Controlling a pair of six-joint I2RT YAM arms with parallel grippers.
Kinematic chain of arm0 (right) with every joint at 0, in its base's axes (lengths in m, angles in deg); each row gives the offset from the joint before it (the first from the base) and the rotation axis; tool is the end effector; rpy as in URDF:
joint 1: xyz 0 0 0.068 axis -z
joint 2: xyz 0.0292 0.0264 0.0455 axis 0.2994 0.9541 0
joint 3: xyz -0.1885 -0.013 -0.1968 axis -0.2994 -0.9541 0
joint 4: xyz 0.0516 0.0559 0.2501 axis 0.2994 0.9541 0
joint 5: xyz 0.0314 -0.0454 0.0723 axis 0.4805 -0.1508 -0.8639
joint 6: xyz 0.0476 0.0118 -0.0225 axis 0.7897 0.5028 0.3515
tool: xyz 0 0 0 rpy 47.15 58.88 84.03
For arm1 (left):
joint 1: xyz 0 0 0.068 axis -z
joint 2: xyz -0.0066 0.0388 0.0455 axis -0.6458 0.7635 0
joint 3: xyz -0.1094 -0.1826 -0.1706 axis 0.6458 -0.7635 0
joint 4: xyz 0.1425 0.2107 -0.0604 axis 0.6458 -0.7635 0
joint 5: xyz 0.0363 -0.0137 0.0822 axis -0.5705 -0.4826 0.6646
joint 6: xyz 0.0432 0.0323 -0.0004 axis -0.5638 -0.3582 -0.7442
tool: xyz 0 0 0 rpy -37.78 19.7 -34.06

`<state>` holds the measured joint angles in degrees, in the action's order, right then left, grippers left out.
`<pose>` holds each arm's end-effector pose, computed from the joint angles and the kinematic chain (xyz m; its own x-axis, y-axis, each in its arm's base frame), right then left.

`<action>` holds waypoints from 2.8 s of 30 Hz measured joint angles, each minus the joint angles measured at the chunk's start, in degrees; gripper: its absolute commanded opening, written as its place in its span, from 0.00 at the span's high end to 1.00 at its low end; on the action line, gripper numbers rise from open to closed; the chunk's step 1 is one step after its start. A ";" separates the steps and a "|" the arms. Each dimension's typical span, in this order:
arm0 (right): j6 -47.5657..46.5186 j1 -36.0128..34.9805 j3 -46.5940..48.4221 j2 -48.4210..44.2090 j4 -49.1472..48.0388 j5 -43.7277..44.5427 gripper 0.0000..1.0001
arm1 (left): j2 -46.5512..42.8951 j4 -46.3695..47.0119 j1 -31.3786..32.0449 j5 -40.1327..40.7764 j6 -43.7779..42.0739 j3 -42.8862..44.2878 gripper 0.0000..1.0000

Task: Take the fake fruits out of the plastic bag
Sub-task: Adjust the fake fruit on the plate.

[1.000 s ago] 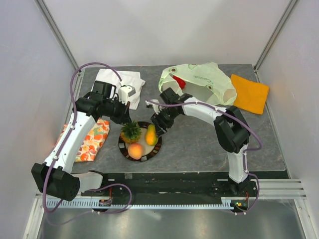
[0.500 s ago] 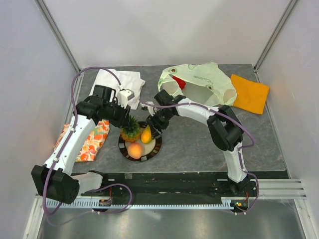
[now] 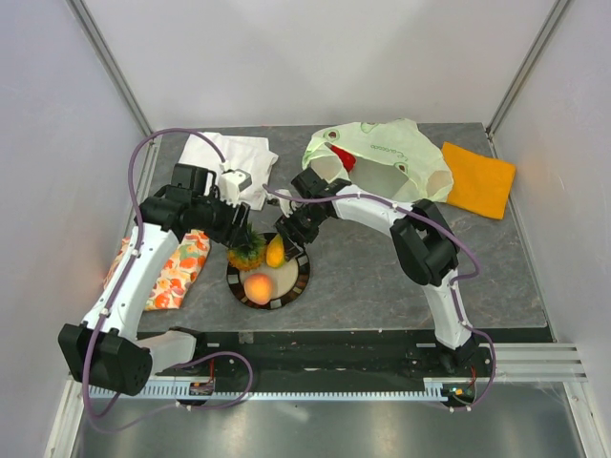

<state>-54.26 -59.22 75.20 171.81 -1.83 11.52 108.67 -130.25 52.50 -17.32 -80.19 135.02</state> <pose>0.3261 0.3183 0.1789 -0.5687 -0.6575 -0.4942 -0.8152 0.3703 0.4454 0.2215 -0.0621 0.3254 -0.6760 0.3866 -0.6273 0.5989 0.7843 -0.1620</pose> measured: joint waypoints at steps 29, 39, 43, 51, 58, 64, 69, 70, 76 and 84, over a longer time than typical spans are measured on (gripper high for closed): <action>-13.73 9.27 -2.75 -21.46 18.62 1.40 0.16 | 4.44 -0.04 2.80 -9.51 -3.43 13.35 0.02; -13.70 12.57 -2.34 -21.55 18.60 1.03 0.16 | 5.73 -2.93 12.59 -4.28 -6.91 8.63 0.05; -13.68 12.55 -2.27 -21.55 18.56 0.92 0.16 | 7.67 -2.60 14.14 -1.29 -7.80 6.45 0.15; -13.25 12.57 -2.34 -21.68 18.03 0.59 0.16 | 9.35 -1.01 15.45 1.75 -8.85 5.31 0.53; -12.98 12.57 -2.60 -22.27 17.81 0.61 0.16 | 9.75 1.20 15.41 4.39 -9.22 4.26 0.98; -12.85 12.57 -2.64 -22.29 17.73 0.96 0.16 | 8.85 2.01 12.13 2.27 -8.57 3.69 0.98; -12.87 12.57 -2.64 -22.27 17.75 1.70 0.16 | 6.03 2.97 5.62 -4.11 -6.43 2.49 0.98; -12.90 12.57 -2.64 -22.23 17.77 1.86 0.16 | 5.35 3.50 4.81 -5.57 -5.84 1.95 0.98; -13.55 12.57 -2.64 -20.83 18.18 3.72 0.16 | 1.73 8.04 2.34 -12.66 -2.49 -5.31 0.99; -14.80 12.26 -2.64 -19.43 18.62 6.38 0.16 | 0.44 14.05 -2.32 -17.25 3.54 -12.61 0.98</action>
<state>-69.06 -46.96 72.55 152.37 16.79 17.90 109.11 -116.20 50.18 -34.57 -76.65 122.41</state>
